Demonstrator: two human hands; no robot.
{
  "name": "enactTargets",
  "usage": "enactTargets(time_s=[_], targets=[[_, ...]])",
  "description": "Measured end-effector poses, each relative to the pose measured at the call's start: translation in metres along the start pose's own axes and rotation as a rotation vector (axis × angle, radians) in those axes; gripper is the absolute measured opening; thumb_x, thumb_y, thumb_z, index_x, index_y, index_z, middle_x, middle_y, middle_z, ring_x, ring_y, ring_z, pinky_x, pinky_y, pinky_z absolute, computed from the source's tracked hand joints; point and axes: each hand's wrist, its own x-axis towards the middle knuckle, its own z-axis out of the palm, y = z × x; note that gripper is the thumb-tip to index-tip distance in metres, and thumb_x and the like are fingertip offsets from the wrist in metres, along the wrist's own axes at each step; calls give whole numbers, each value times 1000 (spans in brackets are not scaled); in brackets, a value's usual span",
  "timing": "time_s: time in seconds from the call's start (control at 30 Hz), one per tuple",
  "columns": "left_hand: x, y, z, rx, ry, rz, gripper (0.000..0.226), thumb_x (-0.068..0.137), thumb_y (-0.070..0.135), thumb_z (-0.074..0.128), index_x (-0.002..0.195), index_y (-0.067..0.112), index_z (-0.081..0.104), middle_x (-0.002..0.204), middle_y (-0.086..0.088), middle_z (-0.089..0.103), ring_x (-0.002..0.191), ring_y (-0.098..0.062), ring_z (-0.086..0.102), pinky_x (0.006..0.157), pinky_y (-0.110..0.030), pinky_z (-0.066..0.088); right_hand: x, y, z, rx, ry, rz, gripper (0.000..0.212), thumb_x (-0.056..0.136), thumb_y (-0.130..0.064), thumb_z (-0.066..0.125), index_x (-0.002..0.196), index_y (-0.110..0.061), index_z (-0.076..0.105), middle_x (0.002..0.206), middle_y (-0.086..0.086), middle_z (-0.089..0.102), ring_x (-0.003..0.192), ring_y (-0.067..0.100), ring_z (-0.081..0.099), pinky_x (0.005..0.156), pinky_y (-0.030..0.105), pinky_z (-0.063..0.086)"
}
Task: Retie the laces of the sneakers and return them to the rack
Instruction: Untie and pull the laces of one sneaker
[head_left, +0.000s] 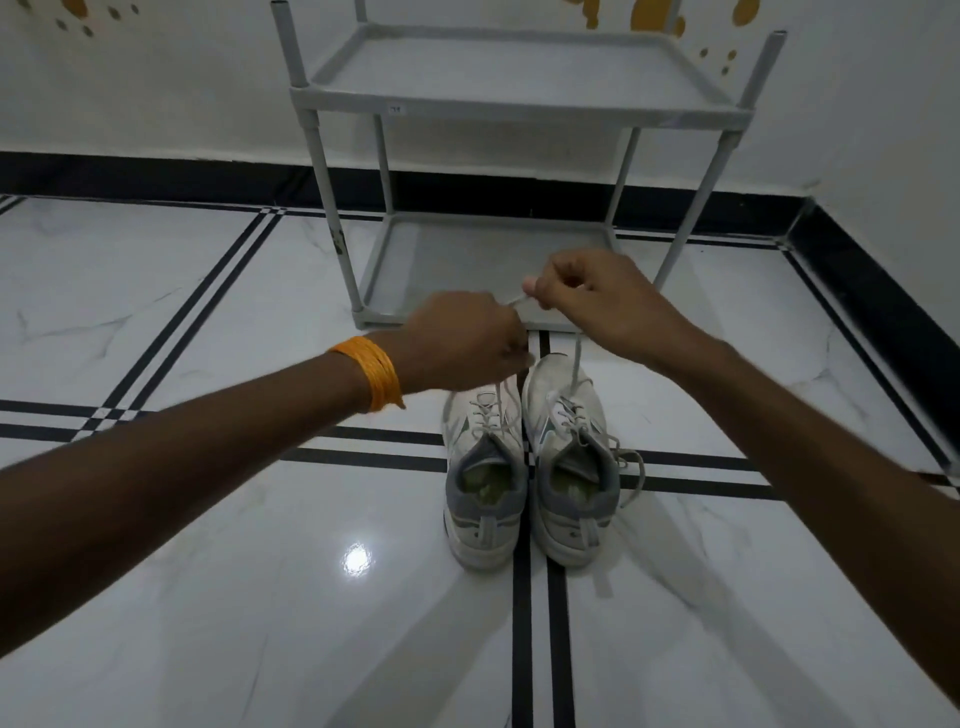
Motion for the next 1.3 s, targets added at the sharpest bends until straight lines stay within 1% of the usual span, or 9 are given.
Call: enactTargets(time_s=[0.1,0.17,0.27,0.43,0.73,0.87,0.93,1.1,1.3], targets=[[2,-6,-9,-719,-57,-225,44,93,40,57,55,19,48,51,4,38,44,-10,35,46,-23,29,-8,10,2,-136,58,21,28,83,-20,68,110,-20,64,109,1,56,96,14,51,74,23,39],[0,-9,-13,-968,-64,-303,43,95,35,55,56,19,47,51,4,38,43,-7,34,44,-20,28,-17,10,12,-88,-51,82,36,77,-23,75,112,-24,66,102,1,60,88,14,55,68,23,43],[-2,-12,-13,-1041,-67,-337,45,96,34,54,54,20,44,50,7,36,43,-7,32,44,-18,28,-25,3,33,59,-117,88,15,79,-28,75,92,-21,76,77,1,69,64,10,59,58,24,44],[-7,-13,-14,-1109,-54,-381,41,97,28,48,58,17,47,52,4,38,44,-8,33,48,-22,28,-14,2,28,301,58,93,15,77,-34,70,80,-19,71,78,14,70,70,28,64,65,43,52],[-11,-22,-17,-1376,-78,-349,18,89,27,51,81,14,43,59,5,32,51,-11,25,49,-24,23,-15,-12,13,356,46,210,19,89,-19,59,72,-12,63,59,1,58,51,11,50,49,25,38],[-14,-23,-14,-1079,-174,-331,48,76,8,70,114,11,42,86,-3,51,73,-14,46,64,-28,47,-11,-45,-22,661,0,150,22,96,-16,49,76,-12,56,67,6,61,51,13,52,43,20,38],[-8,-7,-6,-856,-71,-304,67,69,3,77,123,13,37,100,-8,52,82,-16,52,73,-37,58,-3,-58,-28,759,7,100,21,97,-15,49,78,-9,58,68,8,63,53,14,56,44,21,42],[0,6,17,-338,503,-186,41,78,-4,60,109,13,39,70,-7,57,54,-25,56,51,-48,52,17,-55,-20,949,164,153,21,98,-15,49,82,-7,61,72,8,67,60,15,63,57,23,53],[-17,-7,18,-115,627,68,24,92,33,58,93,11,47,65,-6,59,47,-18,47,43,-30,45,25,4,14,1430,177,621,15,96,-5,50,84,0,58,77,16,66,65,21,72,59,22,59]])
